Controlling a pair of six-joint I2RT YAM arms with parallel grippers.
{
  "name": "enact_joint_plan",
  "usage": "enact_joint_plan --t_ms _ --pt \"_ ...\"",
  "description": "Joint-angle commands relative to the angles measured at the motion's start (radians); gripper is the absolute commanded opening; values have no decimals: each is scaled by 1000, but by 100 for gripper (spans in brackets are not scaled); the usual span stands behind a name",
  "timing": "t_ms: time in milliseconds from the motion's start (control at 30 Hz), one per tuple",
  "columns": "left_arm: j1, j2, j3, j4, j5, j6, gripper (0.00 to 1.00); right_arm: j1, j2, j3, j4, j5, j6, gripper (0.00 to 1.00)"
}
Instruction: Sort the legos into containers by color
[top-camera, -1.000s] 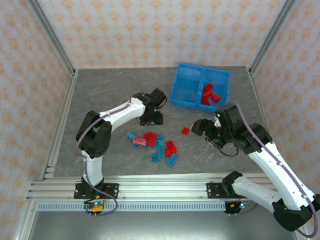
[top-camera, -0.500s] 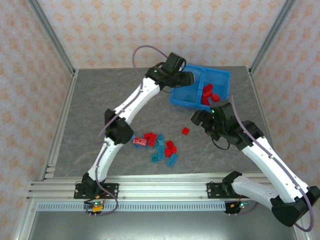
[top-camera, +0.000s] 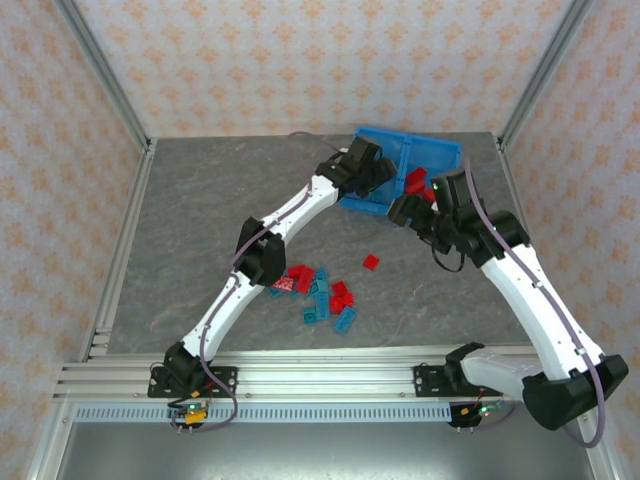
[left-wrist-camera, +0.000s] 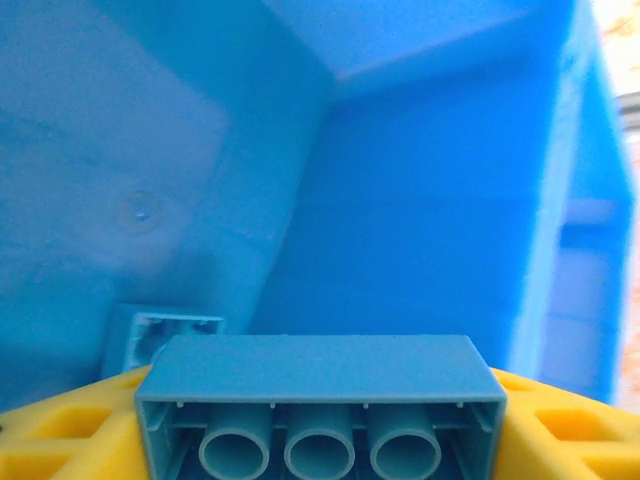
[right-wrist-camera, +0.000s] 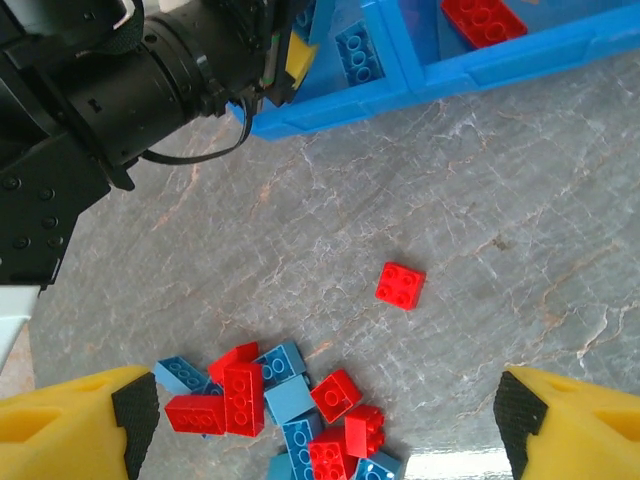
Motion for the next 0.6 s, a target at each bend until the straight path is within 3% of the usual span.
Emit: enact_joint_plan --t_ms 0,200,433,567 --pt "-8 -41 64 76 -38 -64 75 -18 30 58 -47 -83 -119 89" --pt "-8 -140 79 -37 -55 34 98 -38 42 30 -4 -137 -184 89" --pt "-4 -332 6 -278 -172 152 100 -45 46 31 5 -166 -249 89" --pt "-4 -522 -173 -401 -288 219 100 -44 36 21 4 -179 -293 89"
